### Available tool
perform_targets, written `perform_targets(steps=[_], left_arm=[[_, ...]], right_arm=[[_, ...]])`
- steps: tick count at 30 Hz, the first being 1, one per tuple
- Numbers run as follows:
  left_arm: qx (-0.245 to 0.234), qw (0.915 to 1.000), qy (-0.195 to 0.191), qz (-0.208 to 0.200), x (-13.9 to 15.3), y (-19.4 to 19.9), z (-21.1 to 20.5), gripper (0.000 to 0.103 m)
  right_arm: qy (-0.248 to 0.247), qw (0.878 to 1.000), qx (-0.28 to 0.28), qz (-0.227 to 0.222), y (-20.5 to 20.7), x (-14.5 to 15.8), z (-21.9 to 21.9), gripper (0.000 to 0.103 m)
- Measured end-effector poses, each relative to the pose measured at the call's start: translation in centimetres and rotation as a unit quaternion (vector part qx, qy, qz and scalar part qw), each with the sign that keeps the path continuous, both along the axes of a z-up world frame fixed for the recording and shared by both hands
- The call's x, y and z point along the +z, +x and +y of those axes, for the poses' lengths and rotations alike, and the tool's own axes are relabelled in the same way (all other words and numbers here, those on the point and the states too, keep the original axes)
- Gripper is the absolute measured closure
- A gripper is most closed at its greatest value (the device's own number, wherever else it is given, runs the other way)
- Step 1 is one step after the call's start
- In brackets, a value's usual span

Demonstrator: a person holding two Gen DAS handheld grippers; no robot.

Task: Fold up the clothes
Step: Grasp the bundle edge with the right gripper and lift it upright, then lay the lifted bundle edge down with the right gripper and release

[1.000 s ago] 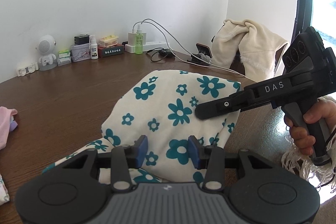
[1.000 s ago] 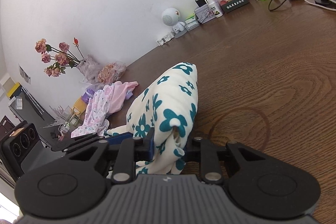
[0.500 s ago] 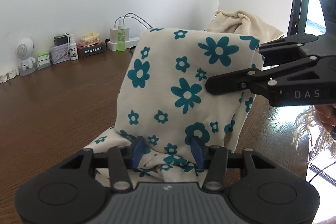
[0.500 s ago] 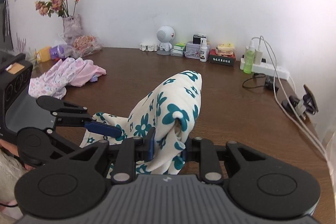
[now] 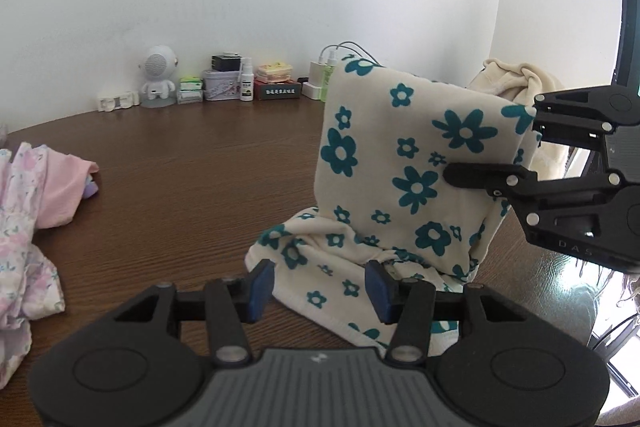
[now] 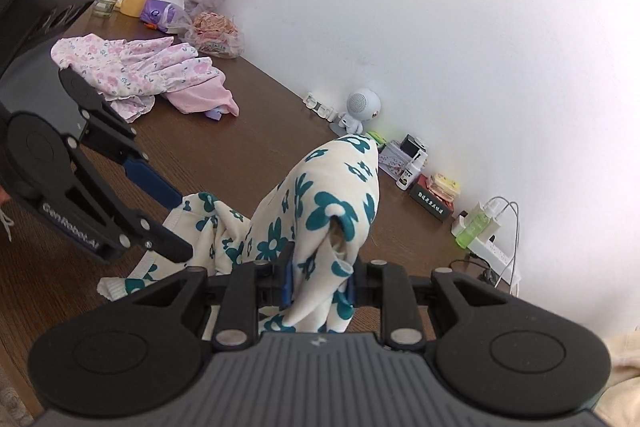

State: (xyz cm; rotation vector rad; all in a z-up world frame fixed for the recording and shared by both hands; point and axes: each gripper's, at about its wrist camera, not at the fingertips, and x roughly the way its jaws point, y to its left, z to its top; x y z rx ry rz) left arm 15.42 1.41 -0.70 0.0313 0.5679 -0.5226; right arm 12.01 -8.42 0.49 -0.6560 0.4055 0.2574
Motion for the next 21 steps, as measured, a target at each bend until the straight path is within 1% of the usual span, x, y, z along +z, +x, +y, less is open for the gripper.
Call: perform_targets(steps=[2, 4, 8, 12, 18, 19, 20, 21], left_arm=[[0.009, 0.9998, -0.012, -0.01, 0.8, -0.5, 0.9, 0.054], [0.019, 0.9994, -0.023, -0.019, 1.6, -0.9, 1.7, 0.054], [0.037, 0.9975, -0.047, -0.039, 3.1, -1.9, 3.4, 0.053], [0.055, 0.9944, -0.07, -0.057, 4.6, -2.8, 5.1, 0.053], [0.035, 0.9971, -0.067, -0.006, 2.1, -1.1, 3.2, 0.055], [0.031, 0.9973, -0.067, 0.002, 1.7, -0.8, 2.9, 0.06], [0.028, 0.9974, -0.066, 0.01, 1.3, -0.5, 2.6, 0.069], [0.024, 0.9974, -0.066, 0.019, 0.9, -0.2, 2.2, 0.07]], right_arm=[[-0.039, 0.999, 0.015, -0.011, -0.6, -0.7, 1.5, 0.08], [-0.067, 0.997, 0.032, -0.014, -1.1, -1.3, 2.8, 0.08], [-0.09, 0.994, 0.069, 0.0, -2.0, -2.5, 4.8, 0.08], [-0.103, 0.99, 0.093, 0.012, -2.6, -3.8, 6.5, 0.079], [-0.116, 0.987, 0.111, 0.02, -3.5, -5.5, 8.0, 0.075], [-0.115, 0.987, 0.113, 0.022, -3.5, -5.7, 8.2, 0.074], [-0.113, 0.987, 0.112, 0.022, -3.6, -5.8, 8.2, 0.074], [-0.111, 0.987, 0.11, 0.021, -3.7, -5.8, 8.2, 0.074]])
